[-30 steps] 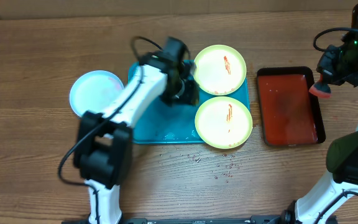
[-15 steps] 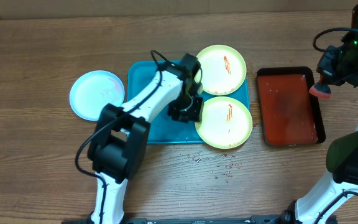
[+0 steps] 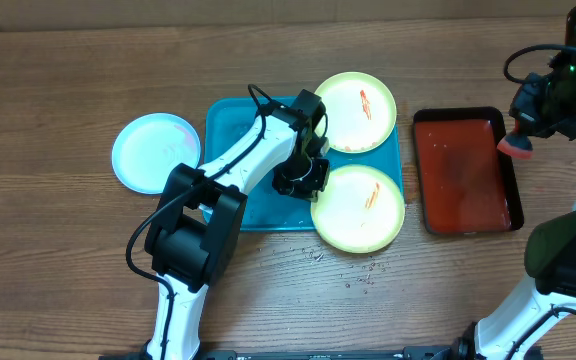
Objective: Clean dirty plates on tray and stack at the side
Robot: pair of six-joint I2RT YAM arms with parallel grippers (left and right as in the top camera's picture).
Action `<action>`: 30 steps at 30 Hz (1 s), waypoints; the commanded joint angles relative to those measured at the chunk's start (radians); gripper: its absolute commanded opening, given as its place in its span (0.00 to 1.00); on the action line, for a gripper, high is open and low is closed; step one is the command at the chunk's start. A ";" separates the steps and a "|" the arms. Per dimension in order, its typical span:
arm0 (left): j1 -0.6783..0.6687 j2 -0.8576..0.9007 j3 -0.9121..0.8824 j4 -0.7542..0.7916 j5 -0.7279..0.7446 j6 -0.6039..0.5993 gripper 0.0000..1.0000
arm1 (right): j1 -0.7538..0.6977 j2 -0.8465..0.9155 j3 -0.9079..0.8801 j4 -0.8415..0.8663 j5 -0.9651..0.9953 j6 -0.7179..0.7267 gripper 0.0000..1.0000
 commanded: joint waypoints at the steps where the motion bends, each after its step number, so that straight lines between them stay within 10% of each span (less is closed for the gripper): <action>1: 0.022 0.010 0.013 -0.018 0.005 -0.002 0.04 | 0.005 -0.032 -0.001 0.002 -0.019 -0.002 0.04; 17: 0.282 0.009 0.094 -0.085 -0.332 -0.020 0.04 | 0.280 -0.030 -0.001 0.100 -0.121 0.001 0.04; 30: 0.324 0.010 -0.035 0.001 -0.254 -0.019 0.04 | 0.671 0.179 -0.001 0.377 -0.149 0.141 0.04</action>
